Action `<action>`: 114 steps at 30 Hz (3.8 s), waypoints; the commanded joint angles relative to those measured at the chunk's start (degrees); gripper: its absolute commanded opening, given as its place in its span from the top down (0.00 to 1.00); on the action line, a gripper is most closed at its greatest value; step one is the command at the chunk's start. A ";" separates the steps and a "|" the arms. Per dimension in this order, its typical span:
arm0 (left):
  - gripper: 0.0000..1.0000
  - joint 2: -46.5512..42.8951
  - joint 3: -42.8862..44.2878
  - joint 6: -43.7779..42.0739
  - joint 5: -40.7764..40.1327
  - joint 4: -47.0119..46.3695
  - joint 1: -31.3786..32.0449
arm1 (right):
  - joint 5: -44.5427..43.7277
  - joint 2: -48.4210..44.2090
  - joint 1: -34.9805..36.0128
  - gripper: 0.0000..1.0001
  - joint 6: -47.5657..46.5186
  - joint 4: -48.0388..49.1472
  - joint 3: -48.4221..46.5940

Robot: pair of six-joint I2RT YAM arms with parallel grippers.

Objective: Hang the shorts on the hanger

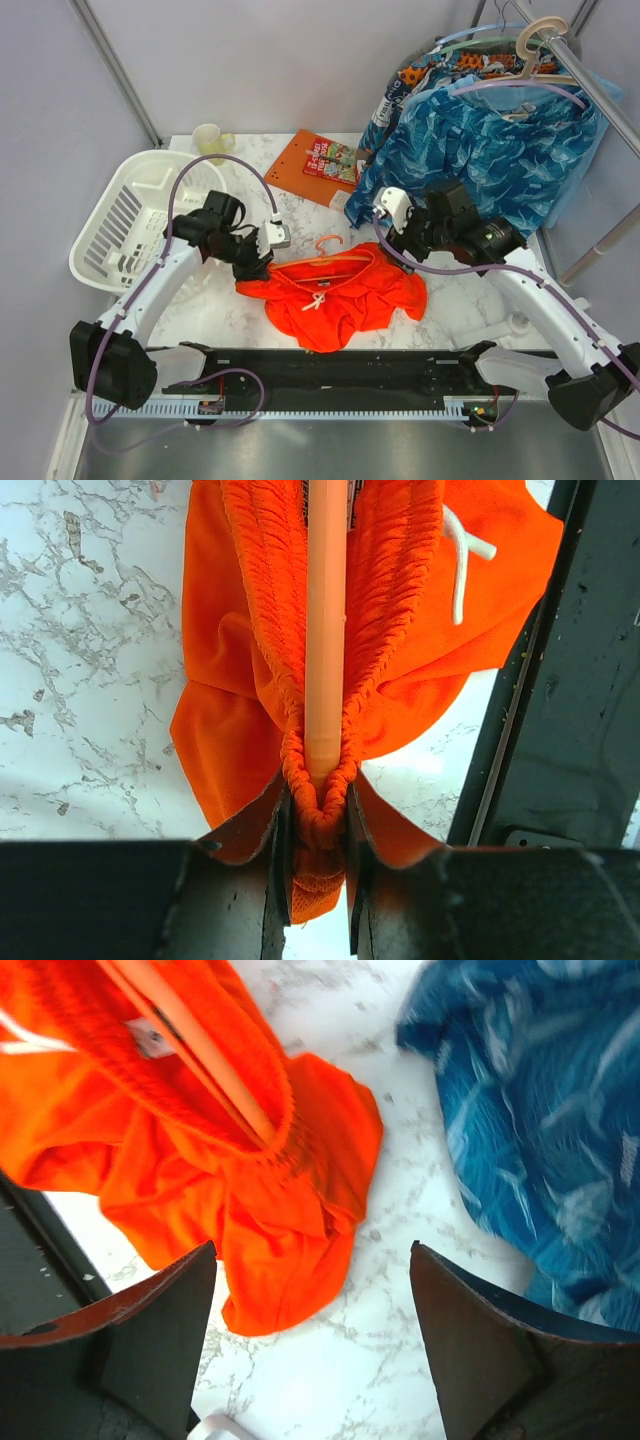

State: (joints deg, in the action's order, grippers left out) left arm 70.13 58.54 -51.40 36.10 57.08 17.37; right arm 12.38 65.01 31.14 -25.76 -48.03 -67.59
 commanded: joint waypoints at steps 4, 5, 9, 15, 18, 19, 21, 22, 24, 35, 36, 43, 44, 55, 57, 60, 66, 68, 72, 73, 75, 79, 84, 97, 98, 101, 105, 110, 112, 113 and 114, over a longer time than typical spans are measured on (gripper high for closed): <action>0.98 -1.49 5.35 4.64 6.69 1.28 0.04 | 16.97 1.33 1.29 0.23 -3.16 4.86 -5.18; 0.98 -1.57 5.35 4.90 7.05 1.28 0.04 | 17.67 1.78 1.91 0.24 -2.90 5.66 -5.35; 0.98 -1.57 4.74 5.08 9.08 1.02 0.21 | 19.87 0.39 3.40 0.29 -2.10 13.99 1.22; 0.98 -1.40 4.39 5.25 10.22 0.23 0.21 | 16.90 -2.26 8.14 0.31 -5.79 29.91 12.64; 0.98 -1.22 4.30 5.43 10.57 0.14 0.13 | 12.59 -0.51 10.96 0.34 -8.51 33.87 14.68; 0.98 -1.22 4.21 5.34 10.66 0.22 0.12 | 11.19 -0.07 11.66 0.35 -8.61 35.97 15.12; 0.98 -1.31 3.95 5.25 10.84 0.23 0.12 | 9.42 1.51 13.16 0.36 -9.92 37.30 15.65; 0.98 -1.40 3.69 4.99 11.01 0.23 0.12 | 8.72 2.04 13.68 0.36 -10.62 38.27 15.74; 0.98 -1.40 3.68 4.82 11.27 0.22 0.12 | 6.78 4.05 15.09 0.37 -11.50 39.15 15.13; 0.96 -2.71 3.59 5.17 13.39 0.40 0.12 | 3.09 8.99 15.97 1.00 -12.74 37.40 8.19; 0.93 -3.15 3.86 5.78 13.47 0.31 0.12 | 2.74 8.56 15.80 1.00 -12.56 35.83 7.48; 0.52 -6.23 12.28 9.82 11.46 0.66 1.09 | 3.17 2.14 15.89 1.00 -14.84 25.02 0.19; 0.43 -6.58 13.51 10.09 11.10 0.66 1.18 | 3.17 1.26 15.97 1.00 -15.02 23.09 -2.60; 0.17 -9.40 29.95 7.18 3.63 1.10 8.73 | 0.45 -4.02 15.89 1.00 -17.31 2.16 -13.44; 0.18 -7.91 33.54 8.50 3.63 1.02 10.40 | 0.62 -4.54 15.89 1.00 -17.22 -0.21 -13.88; 0.19 -5.27 37.59 9.82 1.71 1.28 13.74 | 1.06 -4.90 15.89 1.00 -16.96 -3.19 -13.88; 0.25 -1.49 35.95 11.06 -9.35 2.94 28.76 | 2.12 -3.93 15.89 1.00 -16.87 -7.42 -15.55; 0.26 -0.26 34.89 11.84 -11.13 2.95 33.41 | 1.95 -3.23 15.80 1.00 -16.69 -8.74 -16.43; 0.32 2.46 33.31 14.83 -14.90 2.34 37.91 | 2.56 -3.66 15.89 1.00 -16.87 -9.71 -16.87; 0.33 2.90 33.04 15.44 -15.96 1.29 38.53 | 2.82 -3.67 15.89 1.00 -17.22 -9.89 -17.04; 0.38 3.96 32.34 17.11 -18.24 0.06 40.11 | 3.43 -3.84 15.80 1.00 -17.66 -10.94 -17.40; 0.50 5.72 31.28 18.70 -20.98 -1.09 42.57 | 3.79 -4.37 15.89 1.00 -18.19 -11.91 -17.84; 0.98 6.51 30.23 22.47 -18.35 -1.62 43.72 | 2.03 -5.95 15.89 1.00 -18.01 -11.65 -17.05; 0.98 6.51 31.19 34.25 -8.68 -5.75 36.96 | -12.03 -14.89 15.89 0.18 -6.50 0.74 -8.89; 0.98 6.51 31.19 35.04 -8.50 -6.10 36.43 | -11.94 -16.22 15.89 0.17 -6.58 1.70 -7.74; 0.98 7.13 31.54 37.06 -6.40 -6.54 35.55 | -14.67 -21.23 15.89 0.16 -5.97 2.68 -3.78; 0.98 8.18 32.24 40.05 -5.43 -7.95 34.40 | -8.01 -25.81 15.89 0.30 -9.65 4.17 -1.67; 0.98 10.29 34.27 45.59 -2.00 -8.82 32.12 | -6.32 -14.76 15.89 0.56 -9.05 -0.90 -12.02; 0.98 10.47 33.74 47.52 -0.60 -9.26 30.63 | -1.44 -13.34 15.89 0.59 -12.19 -1.10 -14.14; 0.98 10.38 33.57 48.23 -0.15 -9.96 30.19 | -0.09 -13.59 15.89 0.59 -13.34 -0.58 -13.97; 0.98 10.21 33.48 48.67 0.20 -10.14 29.84 | 0.79 -13.77 15.97 0.57 -14.05 -0.14 -13.62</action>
State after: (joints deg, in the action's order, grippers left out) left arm 81.14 89.49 -9.19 30.63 51.96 49.12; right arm 6.72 49.45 47.03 -36.23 -47.72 -79.85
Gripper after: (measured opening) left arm 0.071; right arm 0.418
